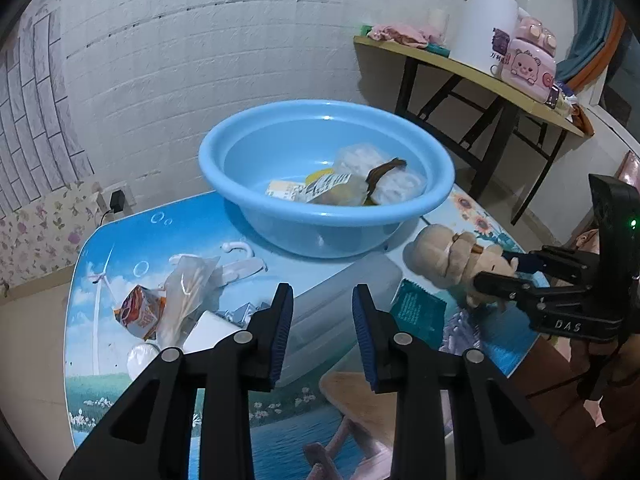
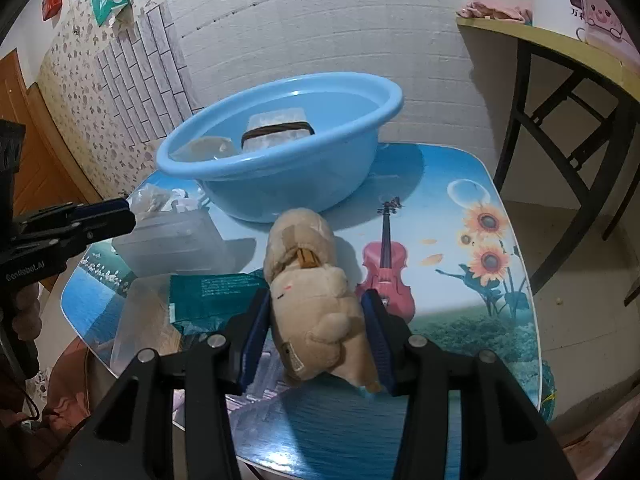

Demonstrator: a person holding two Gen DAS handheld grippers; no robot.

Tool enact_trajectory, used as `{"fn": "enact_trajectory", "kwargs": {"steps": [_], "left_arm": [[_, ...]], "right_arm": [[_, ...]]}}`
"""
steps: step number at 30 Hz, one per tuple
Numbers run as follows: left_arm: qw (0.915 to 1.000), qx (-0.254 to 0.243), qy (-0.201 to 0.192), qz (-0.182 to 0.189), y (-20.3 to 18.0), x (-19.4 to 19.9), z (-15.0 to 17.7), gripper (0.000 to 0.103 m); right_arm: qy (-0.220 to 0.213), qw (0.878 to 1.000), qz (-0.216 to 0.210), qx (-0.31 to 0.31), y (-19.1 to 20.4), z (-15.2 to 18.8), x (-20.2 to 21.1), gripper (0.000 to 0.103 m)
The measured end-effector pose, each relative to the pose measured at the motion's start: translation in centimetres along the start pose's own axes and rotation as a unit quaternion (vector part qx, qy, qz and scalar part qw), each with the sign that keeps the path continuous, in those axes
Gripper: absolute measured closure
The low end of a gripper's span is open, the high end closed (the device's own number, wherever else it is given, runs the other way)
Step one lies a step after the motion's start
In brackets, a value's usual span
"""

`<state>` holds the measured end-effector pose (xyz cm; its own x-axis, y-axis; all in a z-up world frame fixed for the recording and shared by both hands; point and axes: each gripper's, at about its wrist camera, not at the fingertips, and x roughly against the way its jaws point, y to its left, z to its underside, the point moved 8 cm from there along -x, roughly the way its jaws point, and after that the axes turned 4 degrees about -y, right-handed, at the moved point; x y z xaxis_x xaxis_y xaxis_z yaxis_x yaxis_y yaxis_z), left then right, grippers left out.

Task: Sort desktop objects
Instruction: 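Grasp the beige plush toy with the right tool, then grasp the clear plastic container lengthwise with the left tool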

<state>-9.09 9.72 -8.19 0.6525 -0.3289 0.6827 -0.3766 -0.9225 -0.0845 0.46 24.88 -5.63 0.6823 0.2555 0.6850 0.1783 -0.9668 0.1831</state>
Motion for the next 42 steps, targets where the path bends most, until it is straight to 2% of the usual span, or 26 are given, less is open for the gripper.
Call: {"fn": "enact_trajectory", "kwargs": {"steps": [2, 4, 8, 10, 18, 23, 24, 25, 27, 30, 33, 36, 42], "left_arm": [[1.0000, 0.002, 0.002, -0.002, 0.4, -0.1, 0.4, 0.062], [0.9999, 0.003, 0.002, -0.009, 0.8, -0.1, 0.7, 0.046], [0.9997, 0.001, 0.004, -0.022, 1.7, -0.2, 1.2, 0.038], [0.9995, -0.001, 0.003, -0.030, 2.1, -0.3, 1.4, 0.028], [0.9994, -0.031, 0.008, -0.015, 1.6, -1.3, 2.0, 0.018], [0.9981, -0.060, 0.015, -0.001, 0.2, -2.6, 2.2, 0.019], [0.9977, -0.066, 0.017, 0.005, -0.1, -2.8, 2.3, 0.025], [0.9970, -0.075, 0.019, 0.004, -0.4, -3.0, 2.3, 0.036], [0.9954, -0.094, 0.022, 0.002, -0.8, -3.2, 2.5, 0.050], [0.9951, -0.095, 0.025, 0.014, -1.1, -2.8, 2.6, 0.059], [0.9954, -0.090, 0.027, 0.020, -1.1, -2.2, 2.9, 0.063], [0.9957, -0.086, 0.030, 0.015, -1.0, -1.4, 3.3, 0.066], [0.9968, -0.068, 0.042, -0.007, 0.4, -0.1, 4.3, 0.067]], "right_arm": [[0.001, 1.000, 0.000, 0.000, 0.0, 0.0, 0.0, 0.058], [0.001, 1.000, -0.001, -0.001, 0.0, 0.1, -0.1, 0.058], [0.006, 1.000, -0.004, -0.002, 0.0, 0.3, -0.4, 0.058], [0.011, 1.000, -0.005, -0.002, 0.1, 0.5, -0.6, 0.058], [0.019, 1.000, -0.006, 0.001, 0.2, 0.5, -1.0, 0.057], [0.026, 1.000, -0.004, 0.003, 0.4, 0.6, -1.3, 0.057], [0.027, 1.000, -0.005, 0.003, 0.5, 0.6, -1.2, 0.056], [0.028, 1.000, -0.006, 0.003, 0.5, 0.6, -1.2, 0.054], [0.028, 1.000, -0.006, 0.003, 0.5, 0.6, -1.2, 0.054], [0.029, 1.000, -0.006, 0.004, 0.5, 0.6, -1.3, 0.053], [0.028, 1.000, -0.006, 0.006, 0.5, 0.6, -1.3, 0.053], [0.017, 1.000, 0.001, 0.012, 0.3, 0.3, -0.9, 0.057], [0.007, 1.000, 0.019, 0.015, -0.7, -0.1, 0.2, 0.059]]}}
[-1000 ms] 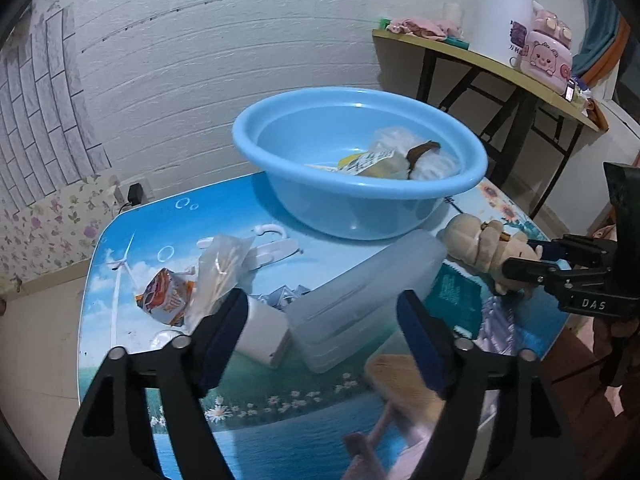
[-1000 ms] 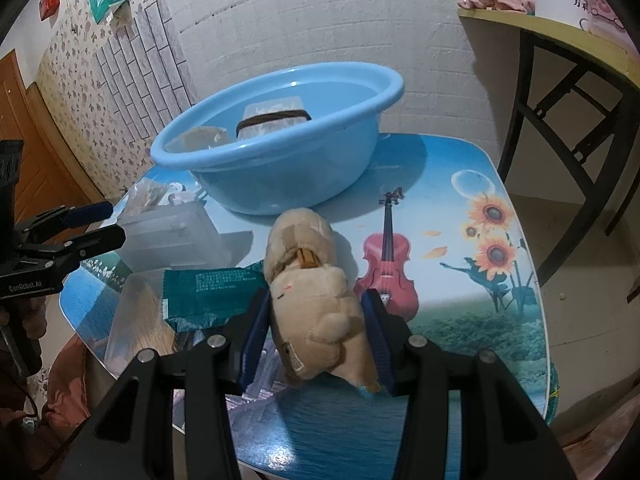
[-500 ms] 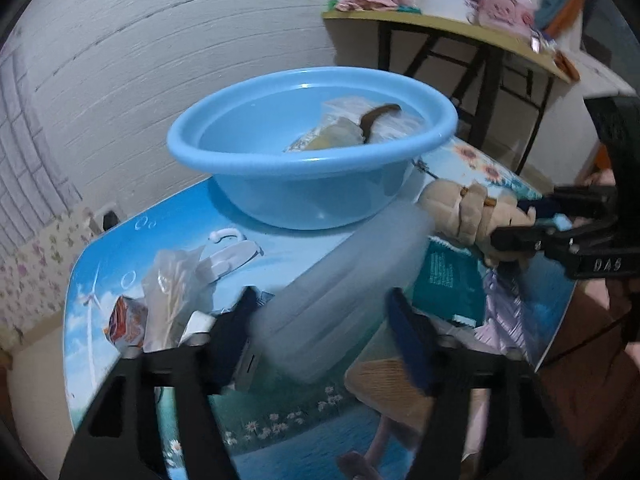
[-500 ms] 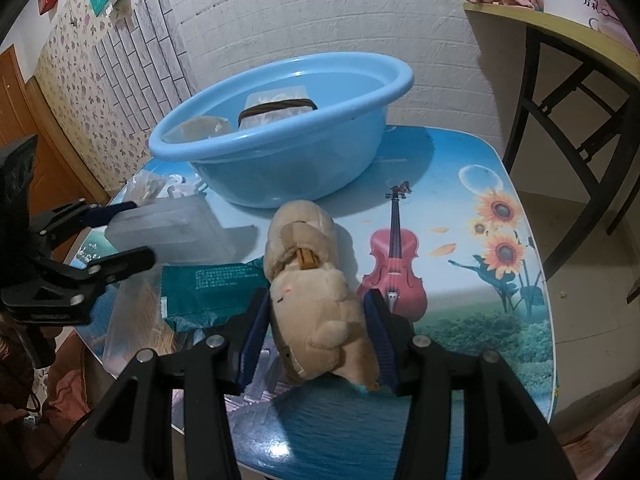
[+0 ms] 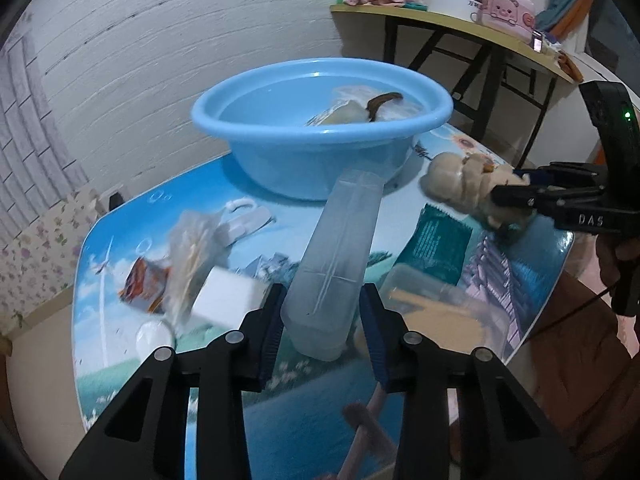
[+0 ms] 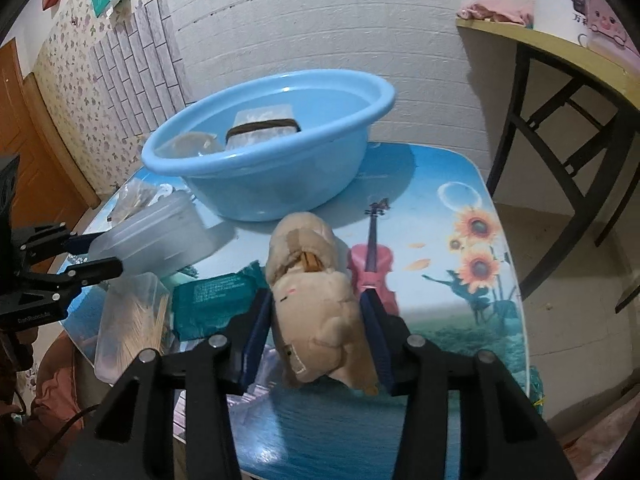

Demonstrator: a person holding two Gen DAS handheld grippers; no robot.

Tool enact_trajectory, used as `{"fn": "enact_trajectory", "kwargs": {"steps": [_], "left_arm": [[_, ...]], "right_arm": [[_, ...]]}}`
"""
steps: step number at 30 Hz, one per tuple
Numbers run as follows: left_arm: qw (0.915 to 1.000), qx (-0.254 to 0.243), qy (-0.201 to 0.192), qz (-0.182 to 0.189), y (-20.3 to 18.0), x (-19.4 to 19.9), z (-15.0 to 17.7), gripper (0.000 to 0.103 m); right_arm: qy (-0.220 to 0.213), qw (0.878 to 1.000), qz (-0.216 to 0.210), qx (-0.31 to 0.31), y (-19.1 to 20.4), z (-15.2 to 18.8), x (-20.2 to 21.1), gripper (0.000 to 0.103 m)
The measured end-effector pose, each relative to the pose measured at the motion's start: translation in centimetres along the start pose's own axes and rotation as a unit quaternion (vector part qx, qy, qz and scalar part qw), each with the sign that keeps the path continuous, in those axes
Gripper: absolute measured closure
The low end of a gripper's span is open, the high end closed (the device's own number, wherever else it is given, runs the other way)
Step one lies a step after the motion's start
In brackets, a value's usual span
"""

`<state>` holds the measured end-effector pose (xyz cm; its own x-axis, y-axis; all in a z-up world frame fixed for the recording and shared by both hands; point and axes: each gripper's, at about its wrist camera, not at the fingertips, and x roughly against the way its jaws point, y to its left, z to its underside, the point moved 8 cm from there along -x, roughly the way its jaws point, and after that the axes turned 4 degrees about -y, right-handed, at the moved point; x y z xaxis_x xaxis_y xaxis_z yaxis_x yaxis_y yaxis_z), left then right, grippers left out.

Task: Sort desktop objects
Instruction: 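Grasp the clear plastic container lengthwise with the left tool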

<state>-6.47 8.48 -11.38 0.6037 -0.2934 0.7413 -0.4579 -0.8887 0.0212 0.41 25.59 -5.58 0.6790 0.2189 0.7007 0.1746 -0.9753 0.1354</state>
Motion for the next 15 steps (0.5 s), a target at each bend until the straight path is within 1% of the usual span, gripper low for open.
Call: {"fn": "enact_trajectory", "kwargs": {"steps": [7, 11, 15], "left_arm": [[0.9998, -0.007, 0.007, -0.015, 0.1, 1.5, 1.8, 0.068], [0.9998, 0.000, 0.010, -0.019, 0.3, 1.8, 2.4, 0.068], [0.9996, 0.013, 0.008, -0.024, 0.6, 1.4, 2.4, 0.068]], "right_arm": [[0.014, 1.000, -0.005, 0.009, 0.6, 1.4, 0.2, 0.059], [0.014, 1.000, -0.015, 0.003, 0.9, 1.5, 0.2, 0.057], [0.011, 1.000, -0.013, 0.005, 1.1, 1.6, 0.1, 0.055]]}}
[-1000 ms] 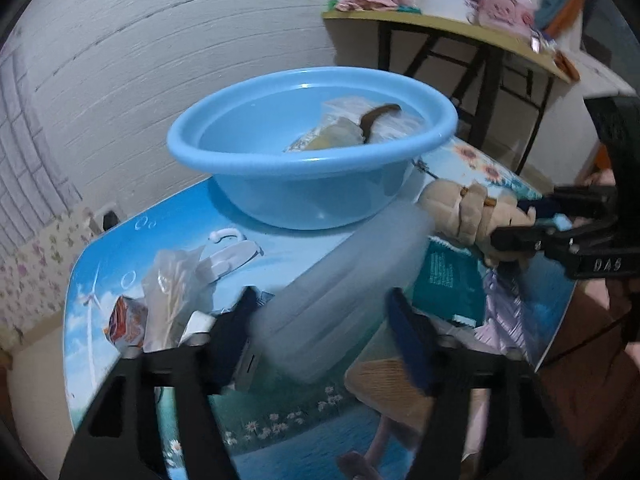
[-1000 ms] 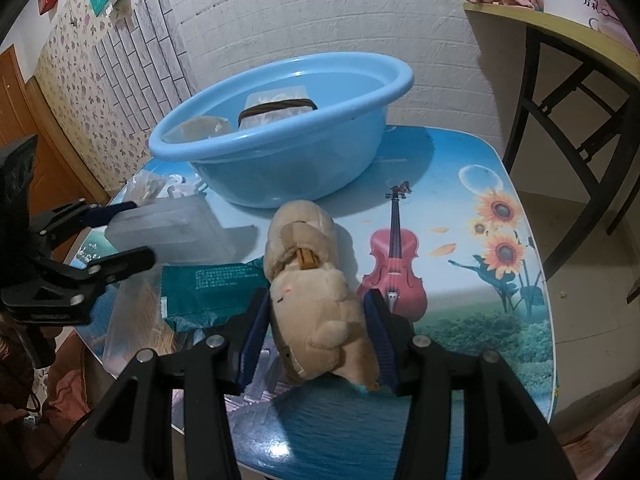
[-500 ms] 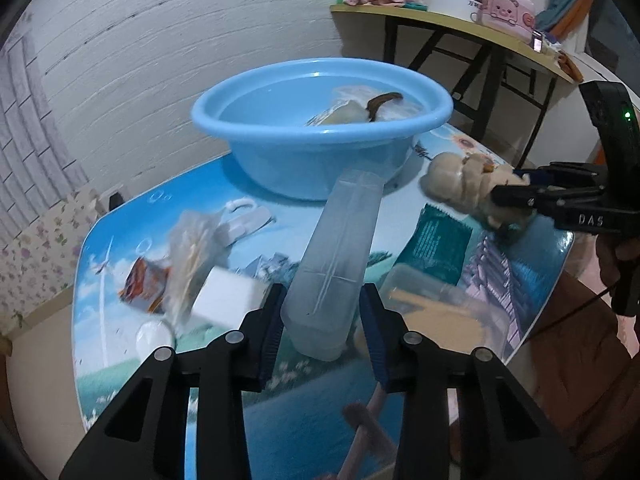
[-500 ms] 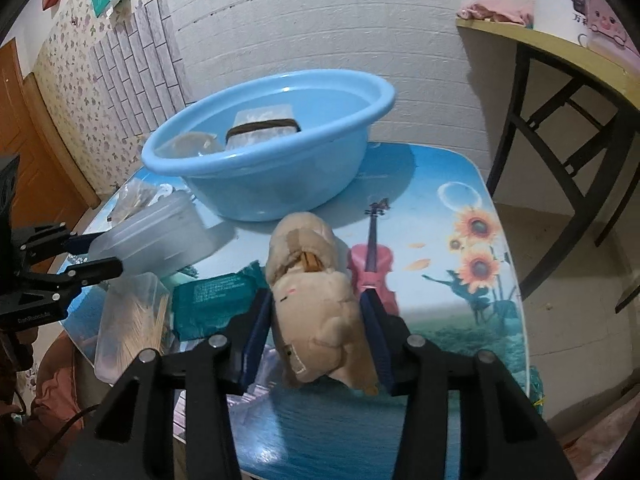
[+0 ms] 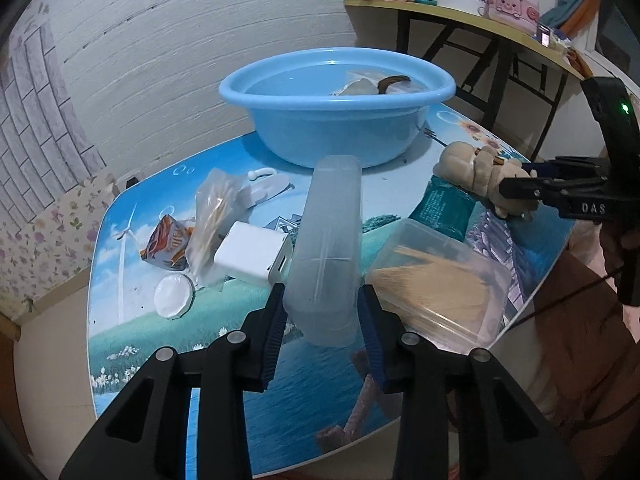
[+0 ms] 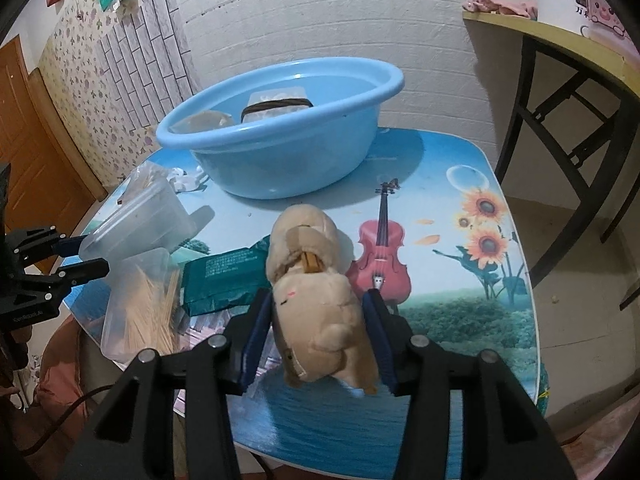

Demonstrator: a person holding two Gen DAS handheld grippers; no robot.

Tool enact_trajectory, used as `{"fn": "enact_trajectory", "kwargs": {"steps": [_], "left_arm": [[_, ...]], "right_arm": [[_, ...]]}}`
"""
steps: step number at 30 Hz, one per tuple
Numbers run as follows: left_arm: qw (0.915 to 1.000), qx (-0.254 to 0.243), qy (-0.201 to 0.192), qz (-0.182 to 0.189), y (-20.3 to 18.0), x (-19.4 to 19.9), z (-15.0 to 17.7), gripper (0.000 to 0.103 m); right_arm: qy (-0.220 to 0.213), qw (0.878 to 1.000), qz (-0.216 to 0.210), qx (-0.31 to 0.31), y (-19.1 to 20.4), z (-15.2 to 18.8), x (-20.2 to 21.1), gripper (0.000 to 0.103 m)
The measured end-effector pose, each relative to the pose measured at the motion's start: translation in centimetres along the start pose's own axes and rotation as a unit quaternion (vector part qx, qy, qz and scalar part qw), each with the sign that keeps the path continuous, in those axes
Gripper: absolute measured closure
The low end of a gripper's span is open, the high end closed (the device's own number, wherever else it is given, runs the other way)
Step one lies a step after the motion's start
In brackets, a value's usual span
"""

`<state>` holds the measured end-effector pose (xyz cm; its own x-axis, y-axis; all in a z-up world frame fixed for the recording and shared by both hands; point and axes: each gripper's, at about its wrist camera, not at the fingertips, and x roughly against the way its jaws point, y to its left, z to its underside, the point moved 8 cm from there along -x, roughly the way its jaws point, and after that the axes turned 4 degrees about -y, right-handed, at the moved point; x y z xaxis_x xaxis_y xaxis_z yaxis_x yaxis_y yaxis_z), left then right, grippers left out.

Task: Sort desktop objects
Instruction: 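Grasp the clear plastic container lengthwise with the left tool, then carry the plush toy and clear container into the blue basin and release both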

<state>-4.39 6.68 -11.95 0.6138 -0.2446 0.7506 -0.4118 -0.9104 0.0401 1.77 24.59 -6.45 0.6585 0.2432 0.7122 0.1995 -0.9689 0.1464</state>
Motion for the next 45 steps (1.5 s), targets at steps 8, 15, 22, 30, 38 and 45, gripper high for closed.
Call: {"fn": "enact_trajectory", "kwargs": {"steps": [8, 15, 22, 30, 38, 45], "left_arm": [[0.9998, 0.020, -0.002, -0.006, -0.3, -1.8, -0.7, 0.068], [0.9991, 0.039, -0.006, -0.016, -0.4, -3.6, -1.6, 0.068], [0.9985, 0.053, -0.011, -0.003, 0.0, -4.0, -2.2, 0.073], [0.9965, 0.072, -0.032, -0.027, 1.6, -1.3, -2.7, 0.073], [0.9923, 0.094, -0.056, -0.058, 3.7, 1.7, -4.2, 0.073], [0.9869, 0.113, -0.093, -0.069, 4.5, 4.5, -6.6, 0.073]], "right_arm": [[0.007, 1.000, 0.016, 0.008, 0.0, 0.1, -0.6, 0.046], [0.017, 0.999, 0.023, 0.017, 0.3, 0.6, -1.4, 0.046], [0.008, 1.000, 0.022, 0.003, -0.5, 0.4, -0.7, 0.058], [-0.017, 0.999, 0.028, -0.024, -1.9, -0.7, 0.8, 0.058], [-0.079, 0.994, 0.057, -0.044, -3.4, -3.2, 3.9, 0.059], [-0.146, 0.987, 0.033, -0.060, -3.1, -5.7, 7.5, 0.059]]}}
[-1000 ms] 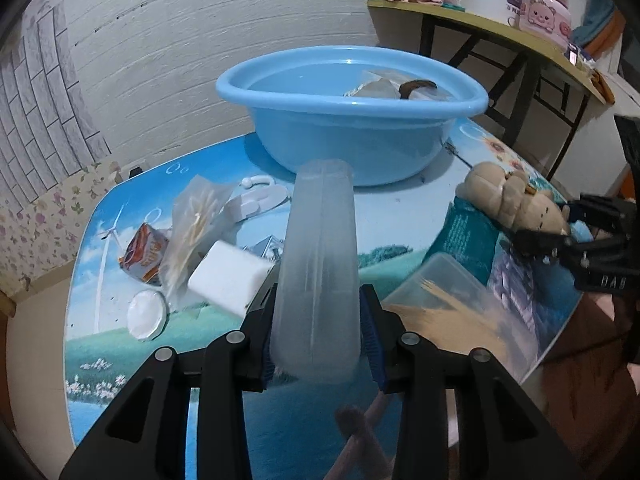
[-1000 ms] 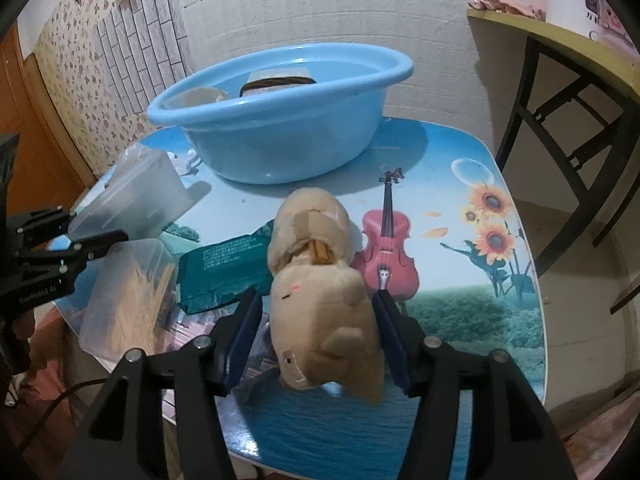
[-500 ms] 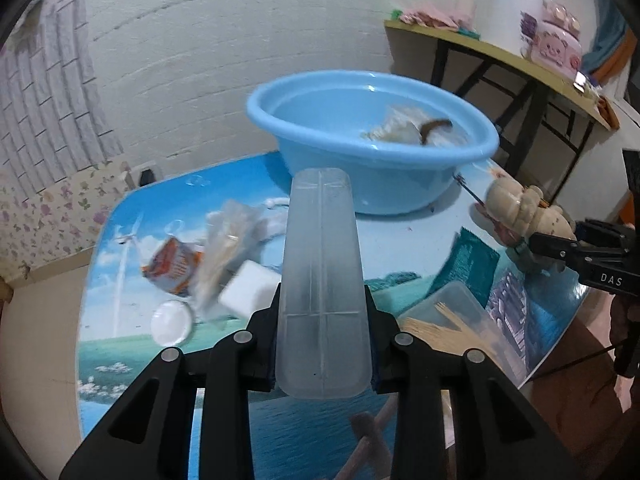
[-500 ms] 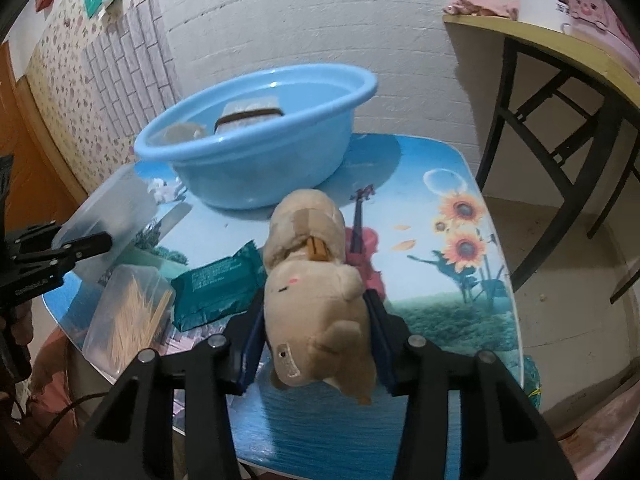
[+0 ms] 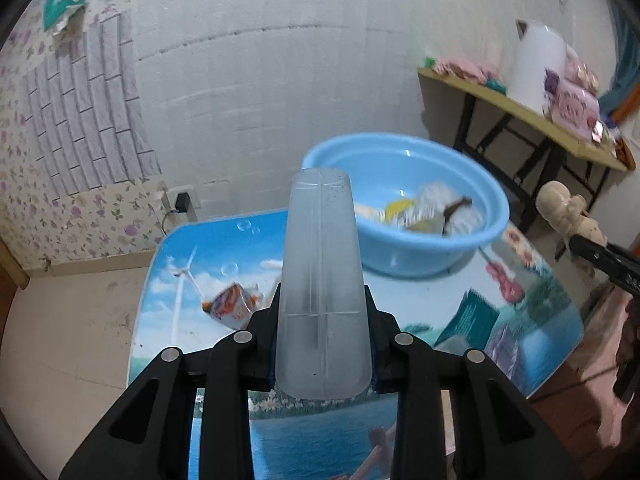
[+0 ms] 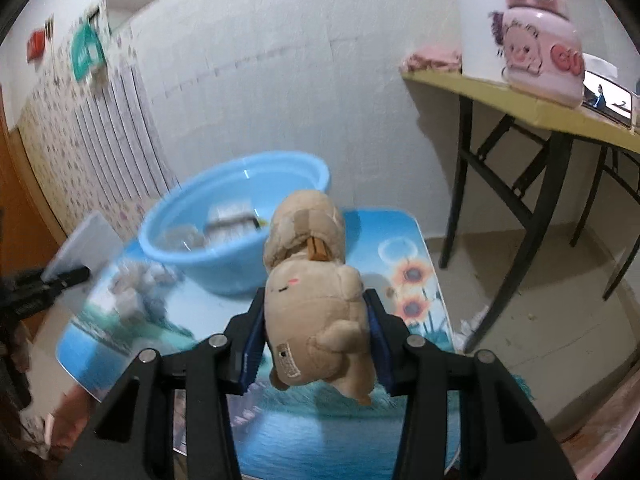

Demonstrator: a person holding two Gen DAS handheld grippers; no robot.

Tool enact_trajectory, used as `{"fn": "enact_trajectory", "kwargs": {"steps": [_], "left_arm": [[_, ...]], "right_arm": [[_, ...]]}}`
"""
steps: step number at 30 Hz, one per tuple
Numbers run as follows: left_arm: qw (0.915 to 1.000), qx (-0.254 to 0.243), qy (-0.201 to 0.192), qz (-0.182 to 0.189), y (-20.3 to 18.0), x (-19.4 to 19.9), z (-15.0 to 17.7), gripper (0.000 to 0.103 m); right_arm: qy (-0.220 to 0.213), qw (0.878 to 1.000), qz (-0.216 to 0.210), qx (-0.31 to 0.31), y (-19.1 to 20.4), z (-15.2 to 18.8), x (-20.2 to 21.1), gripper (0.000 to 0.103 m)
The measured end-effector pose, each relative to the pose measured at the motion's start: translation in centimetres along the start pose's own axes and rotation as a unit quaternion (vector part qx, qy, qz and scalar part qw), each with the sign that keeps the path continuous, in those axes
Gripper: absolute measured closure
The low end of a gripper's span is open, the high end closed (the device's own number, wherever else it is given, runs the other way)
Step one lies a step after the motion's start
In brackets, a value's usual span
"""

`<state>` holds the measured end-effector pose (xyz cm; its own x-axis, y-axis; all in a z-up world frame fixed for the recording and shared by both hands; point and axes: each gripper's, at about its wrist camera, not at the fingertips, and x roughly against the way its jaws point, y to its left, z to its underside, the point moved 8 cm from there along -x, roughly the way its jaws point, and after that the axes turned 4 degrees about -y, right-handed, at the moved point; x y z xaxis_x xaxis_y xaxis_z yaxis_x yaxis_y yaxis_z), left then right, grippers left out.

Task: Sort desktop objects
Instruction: 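Carry the plush toy and clear container into the blue basin and release both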

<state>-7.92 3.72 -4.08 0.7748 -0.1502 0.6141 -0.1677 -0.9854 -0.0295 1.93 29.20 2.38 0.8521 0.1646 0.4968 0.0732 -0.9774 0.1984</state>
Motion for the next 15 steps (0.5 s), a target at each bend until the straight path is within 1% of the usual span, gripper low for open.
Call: {"fn": "enact_trajectory", "kwargs": {"steps": [4, 10, 15], "left_arm": [[0.9994, -0.017, -0.029, 0.012, -1.4, 0.8, -2.4, 0.073], [0.9980, -0.037, -0.038, 0.034, -3.9, -0.6, -5.0, 0.073], [0.9970, -0.051, -0.039, 0.044, -5.5, -2.5, -6.6, 0.073]], "right_arm": [[-0.024, 0.999, -0.024, 0.032, 2.4, -1.6, 0.4, 0.059], [-0.018, 0.997, -0.058, 0.044, 4.8, -2.8, -2.4, 0.059], [-0.018, 0.996, -0.074, 0.048, 5.2, -4.0, -4.5, 0.059]]}}
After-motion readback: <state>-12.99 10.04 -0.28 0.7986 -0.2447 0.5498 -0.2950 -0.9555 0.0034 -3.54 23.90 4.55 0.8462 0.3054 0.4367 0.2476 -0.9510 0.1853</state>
